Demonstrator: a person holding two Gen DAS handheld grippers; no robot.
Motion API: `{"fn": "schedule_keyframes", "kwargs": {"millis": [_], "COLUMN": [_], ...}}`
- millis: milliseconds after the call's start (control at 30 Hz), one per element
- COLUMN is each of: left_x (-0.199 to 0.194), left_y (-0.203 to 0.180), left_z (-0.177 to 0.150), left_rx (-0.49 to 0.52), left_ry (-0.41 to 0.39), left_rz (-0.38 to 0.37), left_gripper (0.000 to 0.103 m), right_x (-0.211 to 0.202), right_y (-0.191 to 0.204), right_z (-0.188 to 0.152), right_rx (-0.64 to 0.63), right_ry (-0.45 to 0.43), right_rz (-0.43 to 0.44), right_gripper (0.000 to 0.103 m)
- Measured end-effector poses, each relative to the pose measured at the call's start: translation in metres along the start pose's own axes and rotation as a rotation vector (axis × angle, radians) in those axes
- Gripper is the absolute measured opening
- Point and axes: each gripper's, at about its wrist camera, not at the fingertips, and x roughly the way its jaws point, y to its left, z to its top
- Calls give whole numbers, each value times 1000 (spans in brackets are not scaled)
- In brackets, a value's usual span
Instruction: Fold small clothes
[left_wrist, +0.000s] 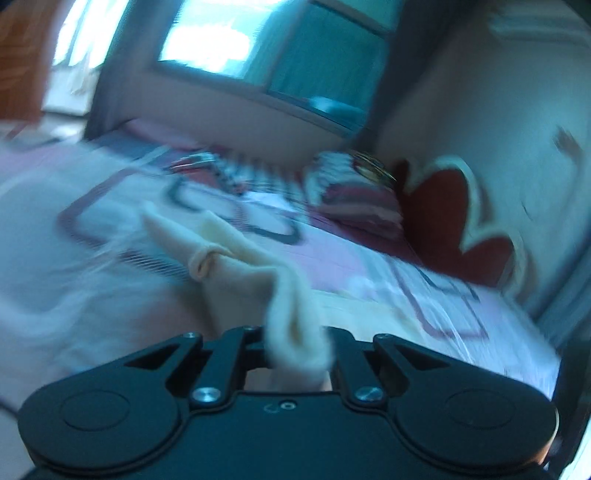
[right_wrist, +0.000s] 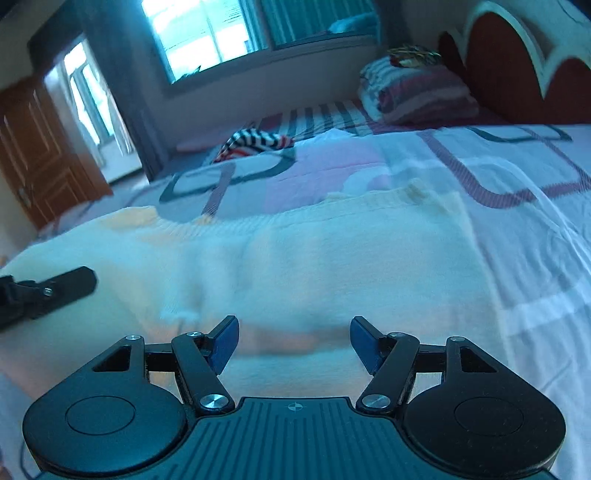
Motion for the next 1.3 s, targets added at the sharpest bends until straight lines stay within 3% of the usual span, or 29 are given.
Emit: {"fn": "schedule_keyframes", "kwargs": {"millis": [200,333,400,500,567,600,900,1033,1167,1233,1300], "left_x": [39,59,60,46,33,24,-17,-11,-11,-7,0], "left_y": [-85,-114,-121,-123,-119,-113,-50,-36,-21,-19,-18], "left_z": [-33,-65,-78,-87,-87,-86,-48,-43,-42,-42,-41], "left_rx": [181,276,330,373,392,390,184,171,137,126,121], "left_ry": [108,205,236,267,260,240,118,117,120,130,139], "left_rz": [-86,-108,-106,-133,-135,-126,40,100,117,112,105], "left_gripper": [6,7,14,34,68,73,75,74,74,74,74], "right_x": [-36,-57,-64,-70,-69,-66,-20,-9,-10,-4,-2], "right_y": [-73,-116,-128,-131,-123,-120,-98,-103,-105,-101,-96], "right_z": [13,14,15,18,21,22,31,33,35,34,33], "right_rx": [110,177,210,231,217,217,247,279,293,271,265], "right_ry": [-27,-49,-54,-57,-49,-35,61,57,28,59,55], "right_rz": [-17,-47,-36,26,87,118,200,182,167,180,175], "right_gripper": [66,66,66,66,66,66,66,66,66,65,44]}}
